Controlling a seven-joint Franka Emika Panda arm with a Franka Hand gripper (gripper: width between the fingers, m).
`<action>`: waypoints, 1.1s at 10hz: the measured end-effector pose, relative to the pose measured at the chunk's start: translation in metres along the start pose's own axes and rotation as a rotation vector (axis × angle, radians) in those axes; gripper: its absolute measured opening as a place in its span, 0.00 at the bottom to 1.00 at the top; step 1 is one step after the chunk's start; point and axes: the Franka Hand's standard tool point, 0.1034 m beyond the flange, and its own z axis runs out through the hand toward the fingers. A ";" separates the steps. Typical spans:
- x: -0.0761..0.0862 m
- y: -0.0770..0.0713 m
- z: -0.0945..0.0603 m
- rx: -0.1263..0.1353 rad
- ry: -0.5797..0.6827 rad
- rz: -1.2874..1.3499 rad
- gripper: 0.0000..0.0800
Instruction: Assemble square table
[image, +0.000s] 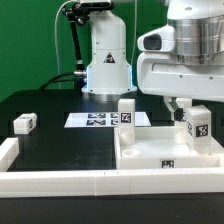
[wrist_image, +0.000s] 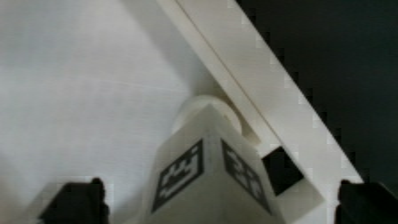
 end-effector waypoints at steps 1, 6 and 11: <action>-0.001 -0.001 0.000 0.000 -0.001 -0.037 0.81; 0.002 0.001 0.000 0.000 0.000 -0.414 0.81; 0.003 0.000 -0.002 -0.009 0.007 -0.558 0.53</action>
Offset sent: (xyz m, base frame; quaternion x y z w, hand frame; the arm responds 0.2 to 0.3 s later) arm -0.0004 -0.0006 0.0002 0.0088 -0.0032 -0.2146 0.9767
